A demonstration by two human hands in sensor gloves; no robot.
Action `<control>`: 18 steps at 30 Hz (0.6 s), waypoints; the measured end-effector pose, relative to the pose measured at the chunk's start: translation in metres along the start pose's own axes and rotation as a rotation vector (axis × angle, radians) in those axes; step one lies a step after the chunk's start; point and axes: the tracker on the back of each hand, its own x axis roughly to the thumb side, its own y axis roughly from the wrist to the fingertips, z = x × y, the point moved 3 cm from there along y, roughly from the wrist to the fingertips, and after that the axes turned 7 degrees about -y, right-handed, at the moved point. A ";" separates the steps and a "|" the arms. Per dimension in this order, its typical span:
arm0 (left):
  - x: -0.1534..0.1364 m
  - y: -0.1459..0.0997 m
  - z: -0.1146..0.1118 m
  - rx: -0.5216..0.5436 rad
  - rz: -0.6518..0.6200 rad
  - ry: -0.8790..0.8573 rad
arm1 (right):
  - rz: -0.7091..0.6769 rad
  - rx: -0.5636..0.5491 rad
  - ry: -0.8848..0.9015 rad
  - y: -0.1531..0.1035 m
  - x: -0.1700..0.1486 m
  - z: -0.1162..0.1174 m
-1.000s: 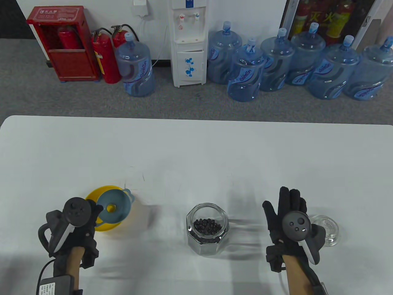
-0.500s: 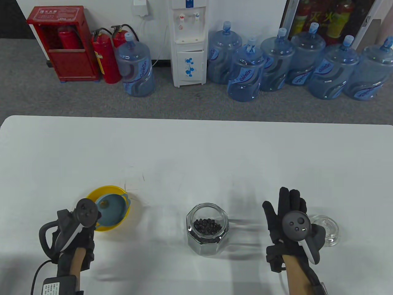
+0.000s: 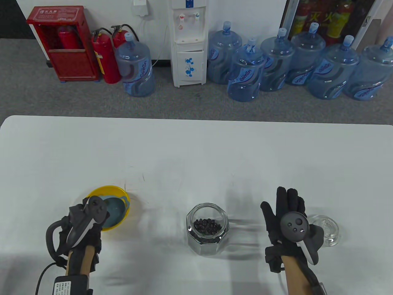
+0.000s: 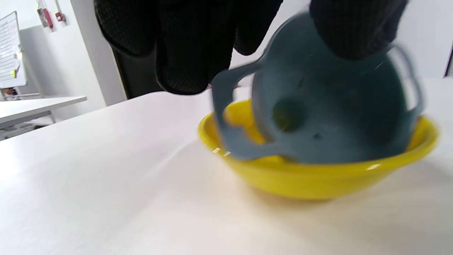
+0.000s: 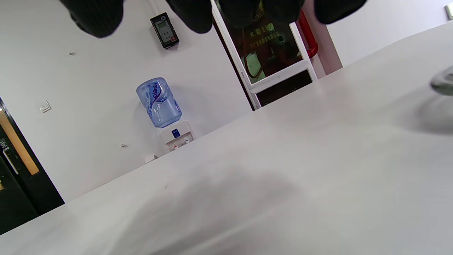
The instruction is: Transfer coffee beans through funnel into glass jar
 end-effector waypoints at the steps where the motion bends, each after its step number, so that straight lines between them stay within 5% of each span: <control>1: 0.011 -0.007 0.006 0.024 -0.024 0.006 | -0.001 -0.001 0.001 0.000 0.000 0.000; 9: 0.099 -0.047 0.035 0.210 -0.270 -0.146 | -0.014 0.007 -0.003 -0.001 0.002 0.002; 14: 0.121 -0.046 0.012 0.209 -0.337 -0.153 | -0.021 0.005 -0.016 -0.002 0.003 0.003; 18: 0.120 -0.040 -0.019 0.109 -0.382 -0.224 | -0.019 0.006 -0.039 -0.002 0.004 0.004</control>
